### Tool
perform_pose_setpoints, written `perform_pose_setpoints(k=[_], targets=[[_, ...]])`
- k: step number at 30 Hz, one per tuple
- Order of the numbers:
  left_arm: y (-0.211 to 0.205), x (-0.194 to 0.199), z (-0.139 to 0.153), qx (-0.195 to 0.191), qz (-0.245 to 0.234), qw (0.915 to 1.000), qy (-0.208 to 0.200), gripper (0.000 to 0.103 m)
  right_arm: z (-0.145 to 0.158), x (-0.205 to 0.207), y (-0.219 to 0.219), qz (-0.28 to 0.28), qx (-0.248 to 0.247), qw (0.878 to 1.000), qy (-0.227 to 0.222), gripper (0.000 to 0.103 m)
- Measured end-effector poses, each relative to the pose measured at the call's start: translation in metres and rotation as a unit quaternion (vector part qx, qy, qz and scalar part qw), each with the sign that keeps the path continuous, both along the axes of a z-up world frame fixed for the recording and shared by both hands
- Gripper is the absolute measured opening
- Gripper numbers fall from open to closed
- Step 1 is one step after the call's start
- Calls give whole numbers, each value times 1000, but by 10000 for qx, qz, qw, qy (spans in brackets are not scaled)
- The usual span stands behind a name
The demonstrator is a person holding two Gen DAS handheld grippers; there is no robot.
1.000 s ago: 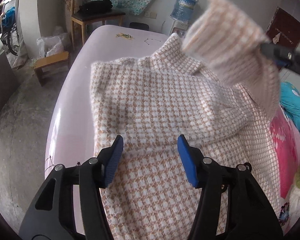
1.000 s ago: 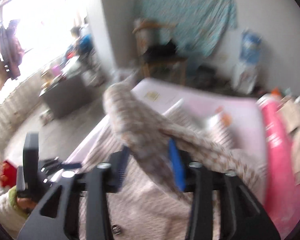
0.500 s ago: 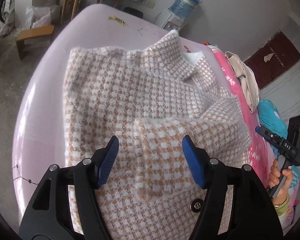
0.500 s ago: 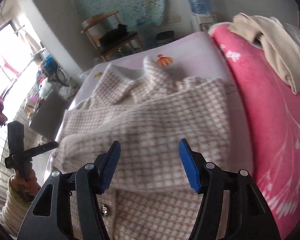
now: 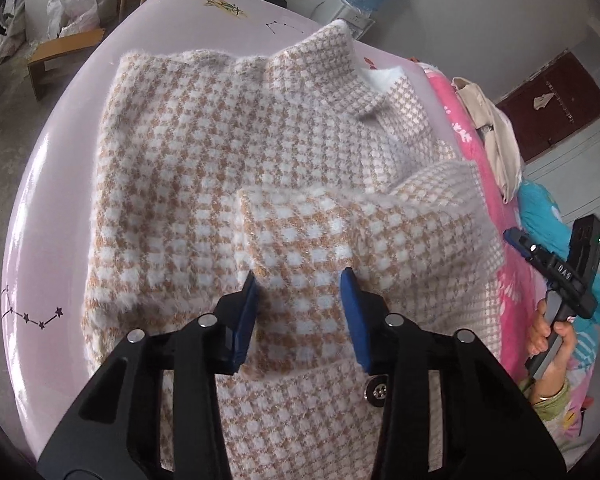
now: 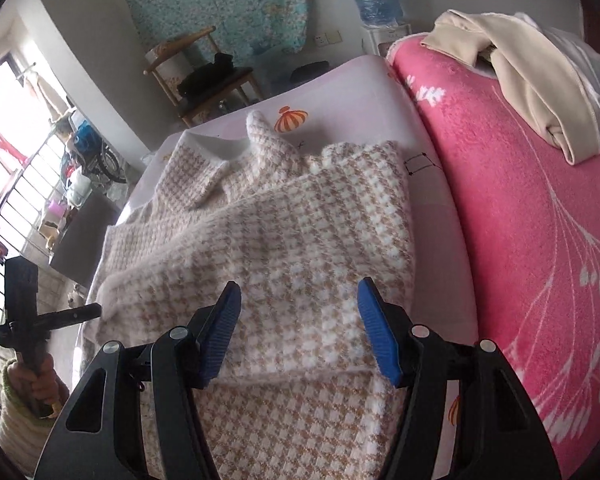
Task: Fold large clothes
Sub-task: 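Lay the sleeve across the cardigan front and open the right gripper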
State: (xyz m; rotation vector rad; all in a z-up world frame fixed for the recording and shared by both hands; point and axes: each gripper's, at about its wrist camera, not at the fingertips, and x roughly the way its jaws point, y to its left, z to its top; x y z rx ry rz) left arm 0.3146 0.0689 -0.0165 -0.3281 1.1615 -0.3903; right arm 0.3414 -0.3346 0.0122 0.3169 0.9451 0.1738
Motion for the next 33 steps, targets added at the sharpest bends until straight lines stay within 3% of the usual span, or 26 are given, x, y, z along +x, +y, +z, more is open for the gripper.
perform_pose_setpoints(k=[2, 3, 5, 8, 10, 12, 14, 16, 19, 20, 21, 23, 28, 31, 33], targets=[[-4, -7, -3, 323, 29, 9995, -43, 17, -3, 2, 5, 51, -28, 10000, 14, 59], [-4, -10, -3, 445, 37, 9990, -96, 4, -6, 4, 6, 52, -25, 10000, 45, 59], [-7, -15, 5, 610, 22, 9976, -341, 4, -10, 6, 5, 21, -14, 10000, 91, 59], [-14, -17, 47, 851, -29, 9901, -1117, 3, -10, 8, 0, -43, 10, 9999, 90, 59], [-18, -18, 88, 964, -19, 9789, -1803, 3, -6, 9, -4, -115, -33, 9999, 48, 59], [-22, -22, 124, 1091, -3, 9617, -2516, 3, -1, 10, -7, -159, -52, 9999, -27, 59], [-24, -24, 140, 1250, -51, 9497, -2870, 3, 2, 11, -10, -204, -65, 9997, -70, 59], [-25, -15, 129, 1462, -21, 9517, -2700, 4, 1, 12, -11, -235, -99, 9996, -72, 59], [-10, 16, 63, 1761, 148, 9739, -1426, 6, -8, 15, -13, -259, -184, 9995, 45, 59], [0, 24, 36, 1810, 238, 9787, -938, 7, -11, 17, -14, -261, -209, 9994, 90, 59], [10, 25, 21, 1742, 334, 9816, -701, 8, -14, 18, -14, -262, -271, 9992, 134, 59], [27, 22, 14, 1397, 569, 9865, -637, 8, -15, 18, -13, -244, -399, 9988, 144, 59], [42, 21, 33, 677, 590, 9916, -926, 39, -15, 30, -17, -257, -556, 9980, 142, 59], [35, 36, 25, 710, 455, 9940, -693, 52, -25, 49, -29, -411, -363, 9980, 330, 59], [27, 47, 17, 904, 445, 9937, -498, 52, -33, 62, -34, -453, -259, 9976, 446, 59]])
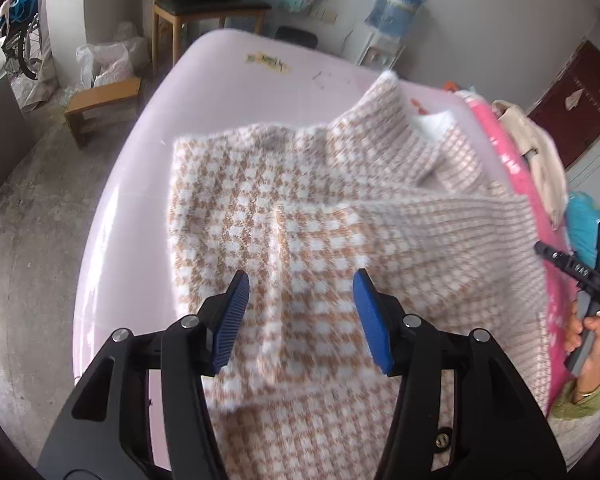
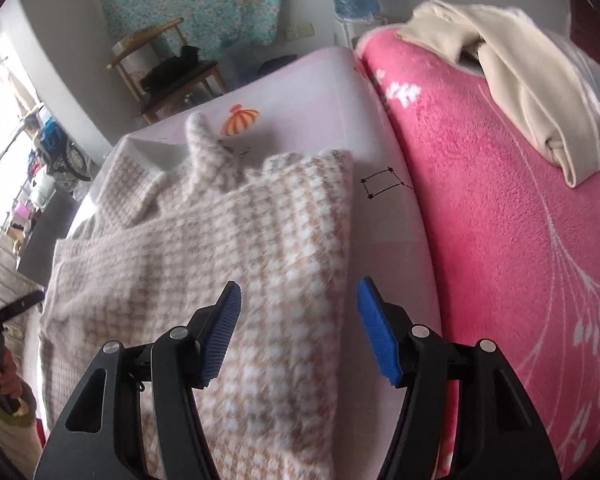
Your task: Fold large clothes
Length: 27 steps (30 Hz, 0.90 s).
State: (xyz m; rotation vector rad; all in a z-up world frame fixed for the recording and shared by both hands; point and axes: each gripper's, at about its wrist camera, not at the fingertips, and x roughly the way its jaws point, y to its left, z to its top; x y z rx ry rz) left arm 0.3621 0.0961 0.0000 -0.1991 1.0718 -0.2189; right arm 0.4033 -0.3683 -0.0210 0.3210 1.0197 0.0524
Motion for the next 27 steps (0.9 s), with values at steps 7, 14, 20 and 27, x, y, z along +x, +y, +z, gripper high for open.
perform_pose_setpoints(k=[7, 14, 20, 27], targets=[[-8, 12, -12, -35, 140, 9999, -34, 23, -5, 27, 0, 98, 7, 10000, 12, 19], [-15, 22, -1, -163, 138, 9990, -381, 11, 9, 19, -4, 66, 15, 9996, -257, 10], [-28, 24, -13, 174, 98, 9991, -370, 11, -16, 25, -18, -84, 189, 9997, -102, 12], [-21, 17, -5, 339, 59, 9975, -609, 19, 5, 17, -12, -247, -387, 9988, -157, 38]])
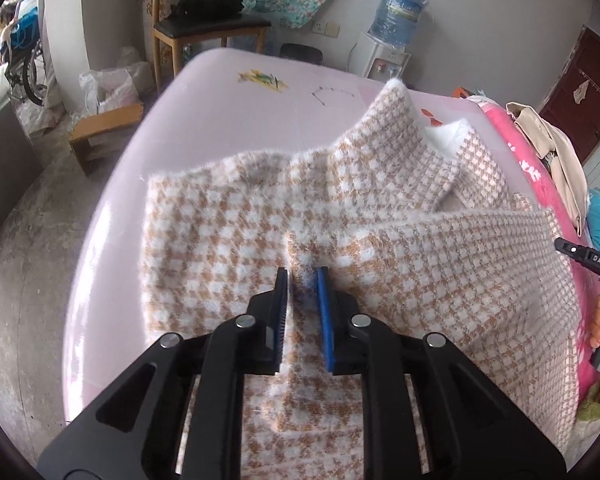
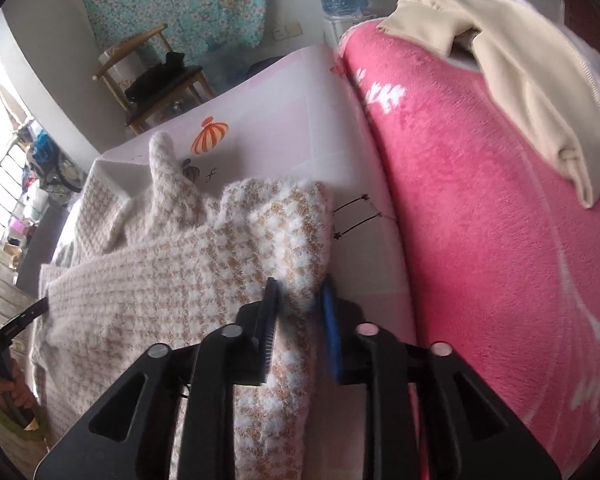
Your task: Fold large clothes
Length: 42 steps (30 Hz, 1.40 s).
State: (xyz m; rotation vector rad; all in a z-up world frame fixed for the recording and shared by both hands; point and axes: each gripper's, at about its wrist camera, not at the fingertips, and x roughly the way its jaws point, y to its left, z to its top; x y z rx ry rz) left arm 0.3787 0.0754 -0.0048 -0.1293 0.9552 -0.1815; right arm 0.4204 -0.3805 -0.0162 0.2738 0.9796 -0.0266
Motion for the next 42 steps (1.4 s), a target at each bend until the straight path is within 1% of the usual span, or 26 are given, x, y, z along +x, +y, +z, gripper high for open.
perform_pose_setpoints(k=[1, 3, 4, 6, 8, 10, 12, 13, 14, 15, 16, 17, 18, 20, 22, 24, 25, 27, 29, 32, 35, 37, 38, 39, 40, 42], targets=[[3, -4, 6, 14, 22, 9999, -139, 25, 9, -5, 4, 26, -155, 9998, -104, 44], [8, -14, 21, -95, -22, 9989, -448, 30, 24, -13, 14, 162, -394, 9988, -225, 46], [8, -19, 28, -128, -89, 9983, -567, 30, 32, -20, 24, 300, -492, 9979, -298, 46], [3, -27, 39, -190, -350, 9968, -698, 31, 40, -28, 46, 703, -454, 9958, -372, 46], [-12, -31, 42, -301, -669, 9955, -593, 32, 38, -35, 75, 1264, -309, 9909, -343, 46], [-27, -30, 36, -377, -919, 9944, -368, 36, 28, -39, 96, 1623, -282, 9860, -237, 46], [-43, -27, 20, -177, -959, 9952, -24, 41, 6, -37, 111, 1746, -489, 9834, 61, 46], [-47, -26, 9, -15, -922, 9956, 171, 42, -12, -35, 112, 1736, -519, 9830, 306, 46], [-50, -24, -5, 178, -881, 9952, 385, 42, -18, -35, 109, 1712, -425, 9840, 248, 47], [-48, -26, -12, 205, -882, 9950, 418, 43, -17, -37, 104, 1706, -302, 9847, 170, 47], [-46, -29, -11, 158, -891, 9955, 279, 43, -13, -37, 100, 1678, -259, 9852, 232, 47], [-45, -29, -8, 190, -866, 9956, 296, 43, -9, -37, 98, 1610, -248, 9862, 285, 47], [-44, -30, -5, 189, -832, 9959, 285, 43, -2, -38, 96, 1511, -356, 9875, 268, 47], [-42, -33, 4, 97, -893, 9959, 107, 44, 5, -42, 94, 1471, -552, 9875, 153, 48], [-42, -34, 3, 224, -900, 9957, 59, 51, -3, -44, 84, 1322, -566, 9891, 303, 48], [-40, -33, -10, 427, -833, 9952, 293, 53, -13, -53, 72, 1307, -294, 9908, 207, 48], [-38, -34, -15, 413, -863, 9949, 320, 54, -15, -56, 65, 1269, -145, 9916, 221, 48], [-37, -37, -11, 432, -914, 9946, 233, 54, -12, -58, 55, 1152, 66, 9928, 313, 48], [-35, -38, -4, 400, -894, 9951, 159, 52, -3, -58, 49, 1063, 132, 9937, 331, 48], [-36, -32, 4, 330, -931, 9951, 8, 53, 20, -40, 53, 935, -142, 9955, 31, 48], [-41, -20, 3, 263, -880, 9958, 54, 53, 26, -12, 53, 831, -260, 9961, -144, 48], [-43, -10, -10, 450, -720, 9961, 245, 53, 12, 11, 49, 616, -484, 9969, 32, 48], [-42, -8, -14, 393, -698, 9964, 281, 54, 1, 22, 51, 528, -546, 9969, 222, 48], [-40, -11, -13, 348, -702, 9967, 202, 54, -14, 30, 48, 467, -493, 9966, 456, 48], [-40, -11, -13, 360, -735, 9964, 200, 54, -17, 31, 47, 420, -449, 9970, 474, 48], [-40, -13, -11, 415, -754, 9961, 199, 54, -6, 29, 58, 386, -711, 9957, 456, 48]])
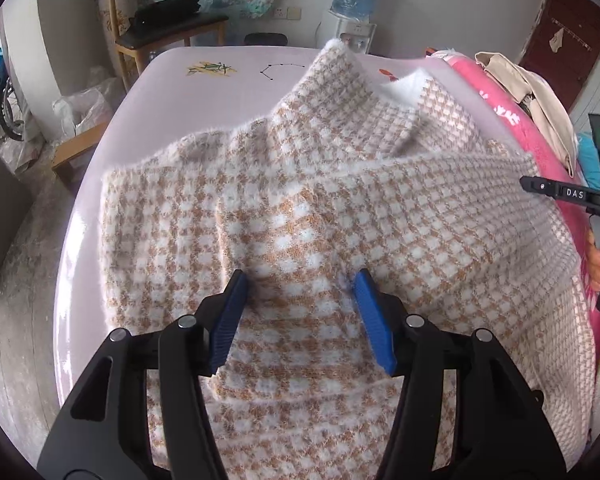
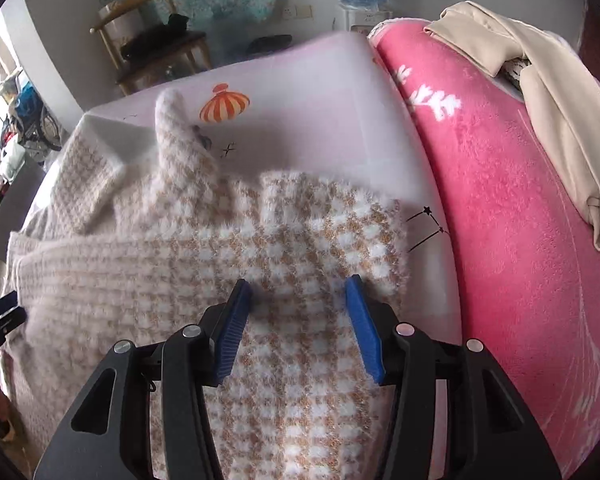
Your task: Fold large clothes
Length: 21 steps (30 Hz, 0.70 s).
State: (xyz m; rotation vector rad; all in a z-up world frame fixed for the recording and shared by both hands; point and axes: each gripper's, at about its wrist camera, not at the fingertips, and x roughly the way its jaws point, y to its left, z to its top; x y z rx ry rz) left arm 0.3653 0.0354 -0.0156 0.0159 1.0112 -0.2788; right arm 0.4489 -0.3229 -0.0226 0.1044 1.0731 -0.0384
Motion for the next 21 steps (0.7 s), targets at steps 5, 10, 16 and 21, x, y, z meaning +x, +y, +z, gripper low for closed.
perform_pose_setpoints(k=[5, 10, 16, 21], targets=[[3, -10, 19, -205, -152, 9991, -326, 54, 41, -24, 62, 840, 466, 9944, -439, 50], [-9, 1, 4, 241, -28, 9997, 20, 59, 13, -27, 128, 1716, 432, 9842, -94, 56], [-6, -17, 16, 180, -152, 9995, -194, 60, 19, -47, 134, 1575, 367, 9868, -46, 59], [-6, -42, 13, 70, -378, 9992, -124, 67, 9, -71, 129, 1483, 225, 9887, 43, 65]])
